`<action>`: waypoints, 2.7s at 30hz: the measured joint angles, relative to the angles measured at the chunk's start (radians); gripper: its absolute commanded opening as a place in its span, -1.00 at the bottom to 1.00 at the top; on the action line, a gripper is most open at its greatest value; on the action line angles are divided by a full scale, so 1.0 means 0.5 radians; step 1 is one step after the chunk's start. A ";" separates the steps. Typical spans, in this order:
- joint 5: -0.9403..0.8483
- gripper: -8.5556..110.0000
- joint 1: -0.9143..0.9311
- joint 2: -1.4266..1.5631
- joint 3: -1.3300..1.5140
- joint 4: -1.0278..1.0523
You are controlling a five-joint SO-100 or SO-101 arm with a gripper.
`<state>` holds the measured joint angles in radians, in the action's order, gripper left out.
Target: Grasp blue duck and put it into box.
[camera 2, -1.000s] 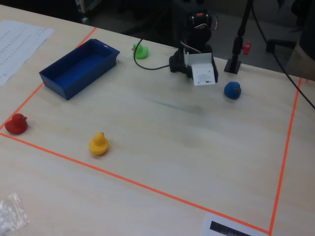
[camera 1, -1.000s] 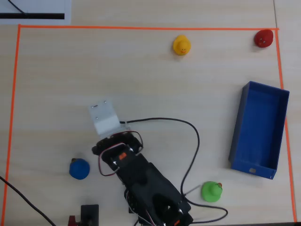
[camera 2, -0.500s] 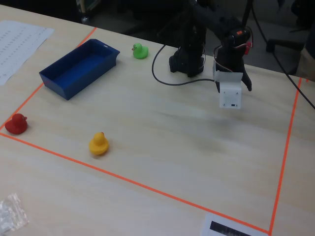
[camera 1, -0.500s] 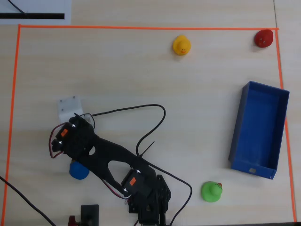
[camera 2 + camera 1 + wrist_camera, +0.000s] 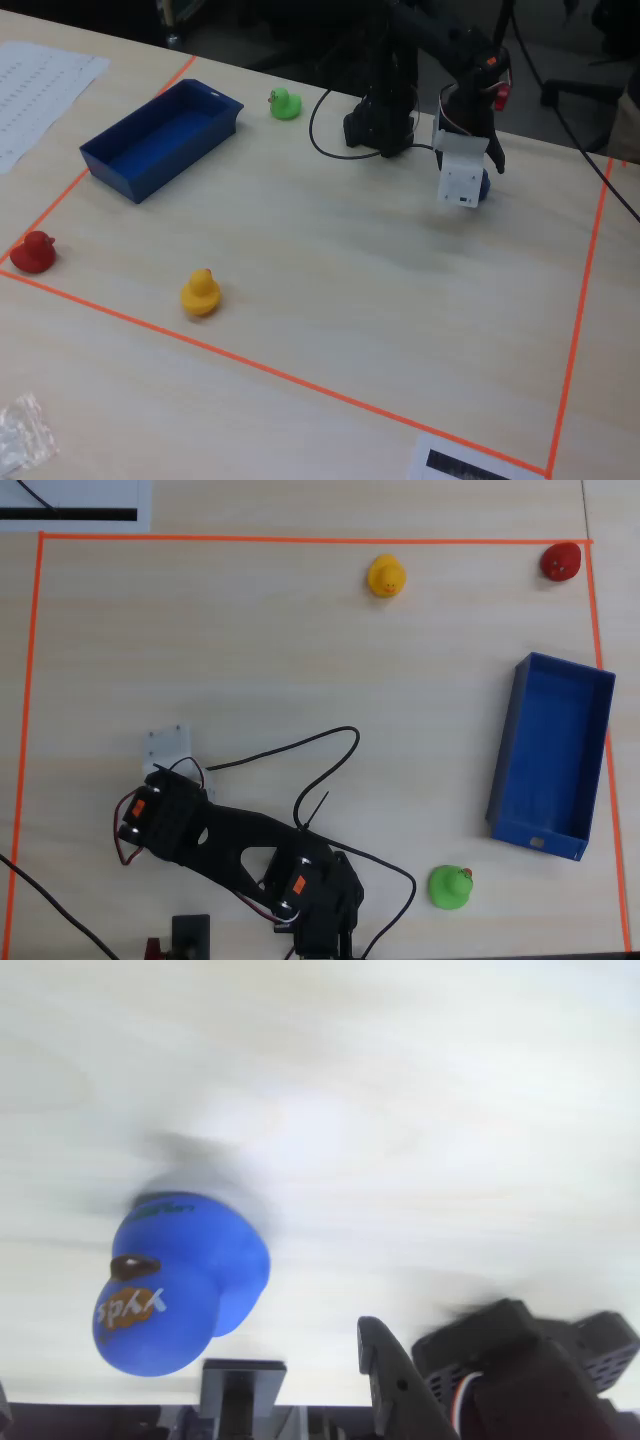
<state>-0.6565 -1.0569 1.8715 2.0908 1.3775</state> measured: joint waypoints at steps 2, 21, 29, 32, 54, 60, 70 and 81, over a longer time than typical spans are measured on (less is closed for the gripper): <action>0.049 -0.06 -0.046 0.000 0.000 0.000; 0.245 -0.08 -0.224 -0.319 0.227 -0.430; 0.249 -0.79 -0.144 -0.310 0.285 -0.479; 0.249 -0.85 -0.123 -0.282 0.325 -0.500; -1.065 -0.86 2.767 -0.417 -1.531 -0.804; -1.387 -0.86 3.777 -1.104 -2.295 -0.552; -1.651 -0.86 4.516 -1.267 -1.829 -0.715; -1.675 -0.76 4.461 -1.267 -1.644 -0.960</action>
<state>-1.4941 1.1735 1.2379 1.2686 0.8974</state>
